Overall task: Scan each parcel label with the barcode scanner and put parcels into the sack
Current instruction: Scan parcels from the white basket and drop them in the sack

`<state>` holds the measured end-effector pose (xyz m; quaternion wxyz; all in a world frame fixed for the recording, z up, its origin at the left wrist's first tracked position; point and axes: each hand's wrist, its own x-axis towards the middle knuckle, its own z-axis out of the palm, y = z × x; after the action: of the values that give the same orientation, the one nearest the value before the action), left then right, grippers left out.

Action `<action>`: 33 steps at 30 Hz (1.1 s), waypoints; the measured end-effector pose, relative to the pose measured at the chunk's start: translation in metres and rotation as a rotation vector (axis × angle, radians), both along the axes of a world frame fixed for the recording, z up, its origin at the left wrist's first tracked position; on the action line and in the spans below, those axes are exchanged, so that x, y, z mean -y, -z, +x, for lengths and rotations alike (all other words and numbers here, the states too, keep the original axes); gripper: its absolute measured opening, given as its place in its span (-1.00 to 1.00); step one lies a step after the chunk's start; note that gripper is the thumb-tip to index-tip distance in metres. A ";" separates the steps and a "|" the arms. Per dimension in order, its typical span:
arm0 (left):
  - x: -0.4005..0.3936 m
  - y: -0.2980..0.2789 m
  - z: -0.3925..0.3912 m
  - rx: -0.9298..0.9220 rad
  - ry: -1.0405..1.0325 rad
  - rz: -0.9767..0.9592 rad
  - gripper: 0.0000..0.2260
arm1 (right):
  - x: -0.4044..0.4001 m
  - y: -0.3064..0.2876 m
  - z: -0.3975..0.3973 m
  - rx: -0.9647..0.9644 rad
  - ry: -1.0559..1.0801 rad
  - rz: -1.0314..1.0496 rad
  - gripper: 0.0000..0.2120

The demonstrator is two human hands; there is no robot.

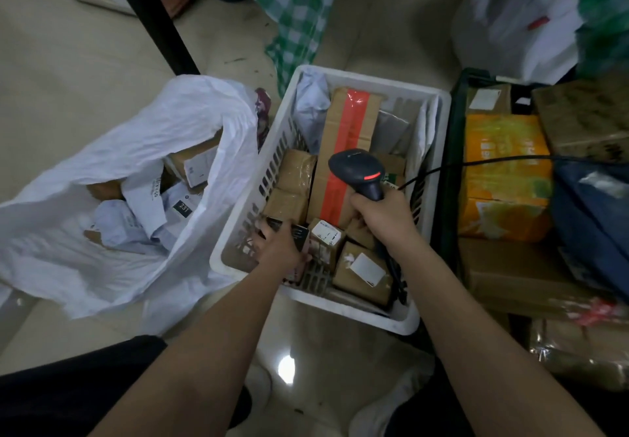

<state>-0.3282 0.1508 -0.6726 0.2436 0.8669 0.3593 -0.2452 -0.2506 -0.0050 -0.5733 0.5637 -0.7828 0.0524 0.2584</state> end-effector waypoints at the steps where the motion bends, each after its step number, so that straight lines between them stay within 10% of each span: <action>1: -0.001 0.000 0.001 0.004 -0.006 -0.008 -0.33 | 0.001 0.001 0.000 -0.001 -0.001 0.000 -0.79; 13: -0.006 -0.089 -0.026 0.298 -0.119 -0.206 -0.25 | 0.012 -0.016 -0.012 -0.045 0.071 0.079 -0.89; 19: -0.020 -0.139 -0.061 0.593 -0.491 -0.522 -0.40 | 0.013 -0.047 -0.037 0.094 0.016 0.137 -0.81; 24: -0.028 -0.167 -0.103 0.369 -0.604 -0.720 -0.58 | 0.018 -0.068 -0.066 0.084 -0.024 0.187 -0.70; 33: -0.034 -0.149 -0.162 0.293 -0.429 -0.596 -0.27 | -0.016 -0.040 -0.098 0.095 -0.093 -0.074 -0.70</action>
<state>-0.4905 0.1848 -0.5236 0.5788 0.6894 0.4067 -0.1560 -0.3487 0.0110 -0.5331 0.5235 -0.8161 -0.0012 0.2450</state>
